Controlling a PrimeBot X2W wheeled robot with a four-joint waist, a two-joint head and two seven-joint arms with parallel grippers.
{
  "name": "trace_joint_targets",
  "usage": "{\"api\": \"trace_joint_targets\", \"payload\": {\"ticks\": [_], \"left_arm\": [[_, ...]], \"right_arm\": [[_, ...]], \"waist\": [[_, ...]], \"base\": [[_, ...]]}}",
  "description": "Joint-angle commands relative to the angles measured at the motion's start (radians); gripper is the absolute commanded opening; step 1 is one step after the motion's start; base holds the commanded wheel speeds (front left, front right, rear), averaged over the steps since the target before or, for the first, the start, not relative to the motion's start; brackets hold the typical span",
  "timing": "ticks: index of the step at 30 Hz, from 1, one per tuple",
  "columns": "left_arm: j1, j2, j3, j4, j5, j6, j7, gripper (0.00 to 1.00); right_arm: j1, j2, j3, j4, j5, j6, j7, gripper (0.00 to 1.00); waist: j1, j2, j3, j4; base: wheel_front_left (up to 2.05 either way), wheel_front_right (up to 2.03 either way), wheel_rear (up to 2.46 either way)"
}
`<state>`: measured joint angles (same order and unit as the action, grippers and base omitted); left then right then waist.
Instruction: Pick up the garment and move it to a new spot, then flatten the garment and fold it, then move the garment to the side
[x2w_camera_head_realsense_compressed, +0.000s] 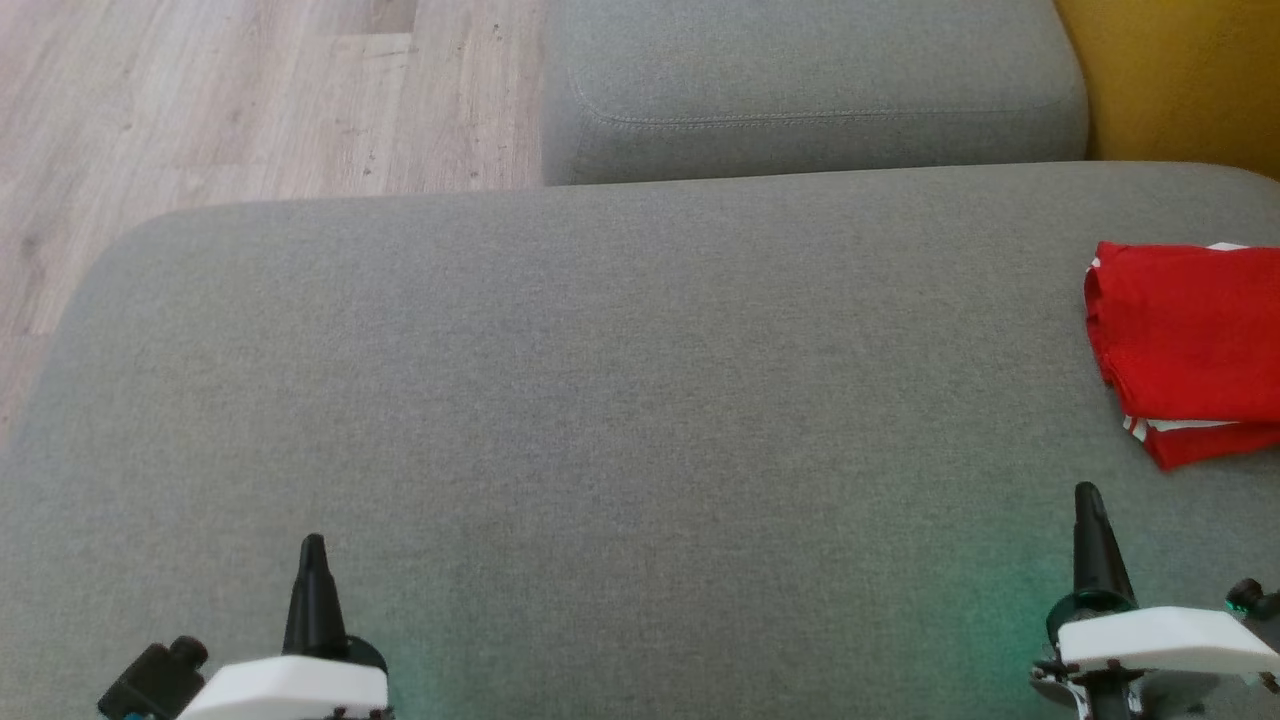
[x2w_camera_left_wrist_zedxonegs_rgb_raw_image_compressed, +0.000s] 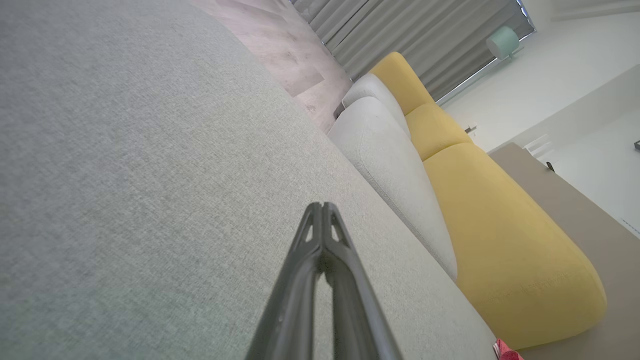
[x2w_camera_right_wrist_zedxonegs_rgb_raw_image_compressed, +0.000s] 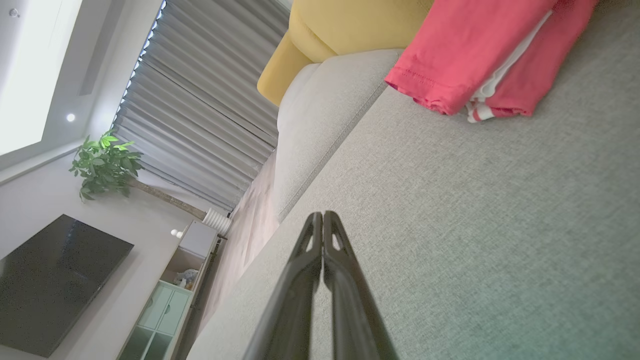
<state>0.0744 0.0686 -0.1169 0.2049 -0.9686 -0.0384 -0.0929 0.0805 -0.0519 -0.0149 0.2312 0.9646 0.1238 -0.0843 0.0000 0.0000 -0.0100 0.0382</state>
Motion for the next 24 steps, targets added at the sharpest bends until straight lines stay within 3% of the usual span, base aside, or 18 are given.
{"api": "trace_joint_targets", "payload": {"ticks": [1,24], "left_arm": [[-0.056,0.014,0.031,-0.025,-0.019,-0.008,0.003,0.00],[-0.105,0.015,0.092,0.000,-0.287,-0.042,0.070,0.00]], "right_arm": [[-0.053,-0.022,0.005,-0.027,0.021,0.004,0.003,0.00],[-0.106,-0.024,-0.021,-0.011,0.287,0.005,0.069,0.00]], "waist": [[0.0000,0.0000,0.000,0.000],[0.0000,0.0000,0.005,-0.016]], "base": [[0.00,0.00,0.00],[0.00,0.00,0.00]]}}
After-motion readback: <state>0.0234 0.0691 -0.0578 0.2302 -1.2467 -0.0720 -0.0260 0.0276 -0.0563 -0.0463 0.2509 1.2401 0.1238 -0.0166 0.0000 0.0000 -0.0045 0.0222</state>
